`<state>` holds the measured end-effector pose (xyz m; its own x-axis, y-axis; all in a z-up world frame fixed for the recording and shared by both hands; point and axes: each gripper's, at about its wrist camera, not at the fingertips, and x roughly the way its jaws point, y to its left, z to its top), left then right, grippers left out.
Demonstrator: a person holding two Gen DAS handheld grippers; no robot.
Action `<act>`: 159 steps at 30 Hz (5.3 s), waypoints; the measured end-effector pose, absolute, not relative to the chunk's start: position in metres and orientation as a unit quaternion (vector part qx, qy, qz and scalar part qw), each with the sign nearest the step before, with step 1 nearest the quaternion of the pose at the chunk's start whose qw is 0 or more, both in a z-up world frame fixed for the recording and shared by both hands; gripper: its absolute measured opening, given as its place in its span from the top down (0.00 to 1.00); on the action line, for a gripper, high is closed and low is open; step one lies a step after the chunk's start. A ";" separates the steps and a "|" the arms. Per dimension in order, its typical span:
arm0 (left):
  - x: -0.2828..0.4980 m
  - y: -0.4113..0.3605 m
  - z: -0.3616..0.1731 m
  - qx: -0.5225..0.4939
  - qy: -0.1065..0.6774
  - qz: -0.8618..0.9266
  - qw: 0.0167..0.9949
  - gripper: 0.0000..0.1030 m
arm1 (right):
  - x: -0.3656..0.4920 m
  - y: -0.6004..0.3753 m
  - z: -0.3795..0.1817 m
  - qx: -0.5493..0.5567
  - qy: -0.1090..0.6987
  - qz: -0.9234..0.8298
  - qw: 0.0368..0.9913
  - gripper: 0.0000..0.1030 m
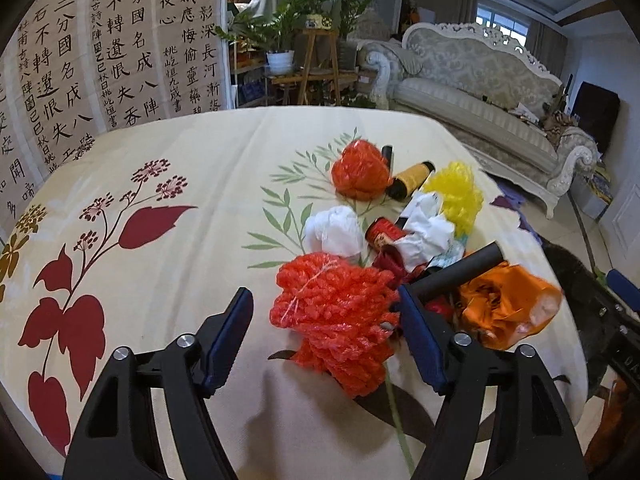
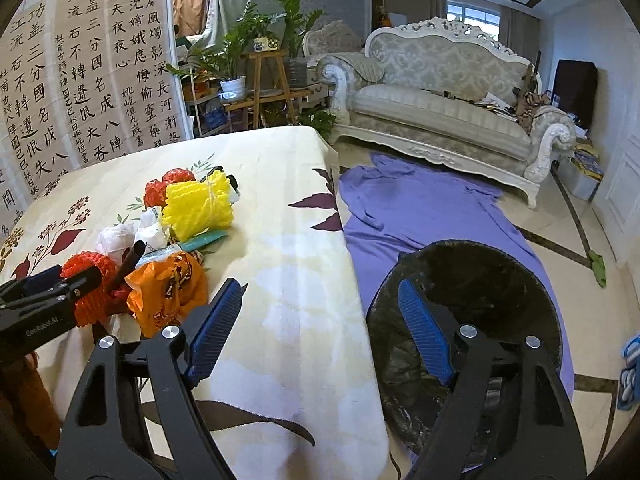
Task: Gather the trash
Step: 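Grasp the orange net with the left tool while the right tool approaches the orange bag, then grasp the orange plastic bag with the right tool, then carry both items over the bin and open both tools to drop them, then move both tools back over the table toward the remaining trash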
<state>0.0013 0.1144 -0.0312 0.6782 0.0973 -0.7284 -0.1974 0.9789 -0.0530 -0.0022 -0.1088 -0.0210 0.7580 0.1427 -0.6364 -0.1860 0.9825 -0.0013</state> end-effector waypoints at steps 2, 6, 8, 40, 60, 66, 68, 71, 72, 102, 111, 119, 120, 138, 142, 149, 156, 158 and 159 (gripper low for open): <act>0.002 0.117 -0.034 -0.069 0.401 0.074 0.910 0.47 | -0.001 -0.108 -0.022 -0.031 0.339 0.090 0.936 0.24; -0.001 0.119 -0.033 -0.071 0.398 0.070 0.912 0.51 | -0.001 -0.103 -0.024 -0.033 0.341 0.096 0.935 0.24; -0.003 0.121 -0.032 -0.072 0.396 0.071 0.913 0.53 | -0.001 -0.101 -0.024 -0.035 0.340 0.099 0.934 0.24; -0.041 0.193 -0.019 -0.095 0.359 0.118 0.921 0.54 | -0.020 -0.026 -0.011 -0.074 0.333 0.173 0.924 0.24; -0.048 0.224 -0.033 -0.112 0.366 0.146 0.912 0.54 | -0.007 -0.006 -0.038 -0.064 0.373 0.184 0.907 0.26; -0.047 0.223 -0.035 -0.112 0.371 0.145 0.910 0.54 | -0.003 -0.008 -0.045 -0.030 0.393 0.231 0.889 0.51; -0.047 0.222 -0.036 -0.112 0.371 0.144 0.911 0.54 | -0.003 -0.009 -0.046 -0.022 0.396 0.237 0.887 0.52; -0.047 0.218 -0.035 -0.109 0.371 0.142 0.911 0.54 | -0.007 -0.009 -0.044 -0.022 0.392 0.238 0.888 0.56; -0.048 0.217 -0.035 -0.109 0.370 0.142 0.912 0.54 | -0.008 -0.009 -0.044 -0.023 0.390 0.238 0.889 0.56; -0.022 0.049 0.010 -0.044 0.315 -0.050 0.947 0.54 | -0.021 -0.177 -0.021 -0.007 0.340 0.019 0.940 0.57; 0.010 -0.034 0.007 0.001 0.322 -0.115 0.940 0.54 | -0.015 -0.239 -0.035 0.023 0.343 -0.033 0.939 0.57; 0.029 -0.084 -0.002 0.028 0.337 -0.143 0.930 0.54 | -0.003 -0.276 -0.043 0.043 0.340 -0.051 0.938 0.57; 0.032 -0.089 -0.003 0.031 0.336 -0.145 0.930 0.54 | -0.002 -0.279 -0.044 0.045 0.341 -0.053 0.938 0.57; 0.054 -0.126 -0.019 0.054 0.348 -0.157 0.923 0.34 | 0.008 -0.318 -0.047 0.080 0.333 -0.072 0.937 0.43; 0.054 -0.123 -0.014 0.049 0.345 -0.149 0.925 0.30 | 0.006 -0.317 -0.047 0.086 0.334 -0.075 0.936 0.41; 0.051 -0.104 -0.008 0.036 0.344 -0.132 0.929 0.30 | 0.004 -0.308 -0.043 0.093 0.334 -0.061 0.936 0.32; 0.044 -0.074 -0.003 0.032 0.341 -0.102 0.934 0.30 | 0.002 -0.281 -0.040 0.081 0.337 -0.032 0.937 0.32; 0.039 -0.066 -0.004 0.031 0.341 -0.093 0.935 0.30 | 0.003 -0.272 -0.039 0.078 0.338 -0.022 0.937 0.32; 0.038 -0.062 -0.004 0.031 0.341 -0.088 0.935 0.30 | 0.004 -0.266 -0.039 0.075 0.339 -0.017 0.938 0.32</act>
<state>0.0379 -0.0620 -0.0036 0.7512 -0.1442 -0.6441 0.1863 0.9825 -0.0028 0.0040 -0.2655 -0.0389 0.7691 0.0193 -0.6388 0.0825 0.9882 0.1293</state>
